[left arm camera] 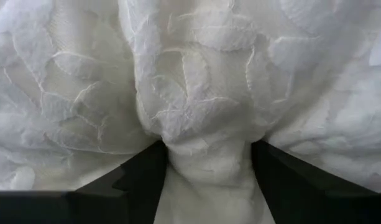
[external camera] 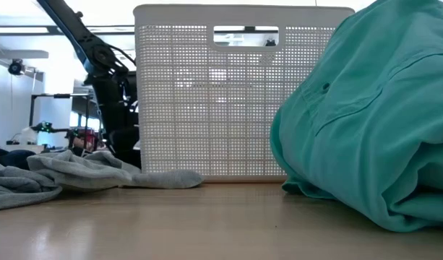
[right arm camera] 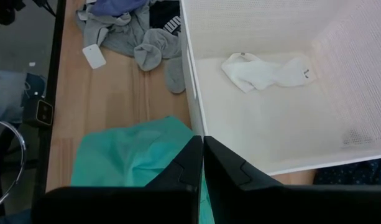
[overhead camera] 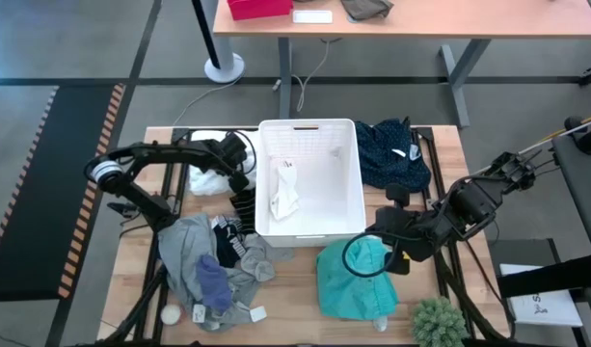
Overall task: Sort clothes
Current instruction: Put the white shirt into the white bin
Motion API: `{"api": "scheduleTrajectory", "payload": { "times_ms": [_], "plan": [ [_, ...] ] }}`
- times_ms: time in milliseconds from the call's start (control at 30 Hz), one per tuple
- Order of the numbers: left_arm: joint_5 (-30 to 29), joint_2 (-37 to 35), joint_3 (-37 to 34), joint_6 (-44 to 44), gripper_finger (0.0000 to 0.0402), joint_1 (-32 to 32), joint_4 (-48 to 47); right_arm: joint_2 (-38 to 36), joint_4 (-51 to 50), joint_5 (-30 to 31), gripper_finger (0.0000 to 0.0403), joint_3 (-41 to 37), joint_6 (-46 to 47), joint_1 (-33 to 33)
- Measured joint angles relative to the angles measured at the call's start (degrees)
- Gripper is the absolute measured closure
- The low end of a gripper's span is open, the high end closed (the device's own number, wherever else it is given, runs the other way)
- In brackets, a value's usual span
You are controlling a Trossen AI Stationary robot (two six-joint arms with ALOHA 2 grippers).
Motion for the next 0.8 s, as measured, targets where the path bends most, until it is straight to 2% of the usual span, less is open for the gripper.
{"api": "scheduleTrajectory", "payload": {
  "times_ms": [133,300,400,633,800],
  "plan": [
    [-2.6,1.7,0.1,2.4,0.0237,-0.1,0.6,0.0,0.2,0.0,0.0403,0.0,0.0,0.0],
    [-4.6,2.6,-0.5,2.3,0.0329,-0.1,2.8,0.0,0.2,0.0,0.0403,0.0,0.0,0.4],
    [-8.4,2.6,-0.9,1.5,0.0381,-0.1,4.5,0.0,0.3,0.0,0.0403,0.0,0.1,0.8],
    [-11.8,-8.3,-0.9,1.8,0.0388,0.2,-5.1,0.0,0.6,0.0,0.0403,0.0,0.8,1.3],
    [-15.7,-17.5,-0.6,0.7,0.0393,0.3,-8.2,0.0,0.6,0.0,0.0403,0.0,0.6,1.2]
  ]
}}
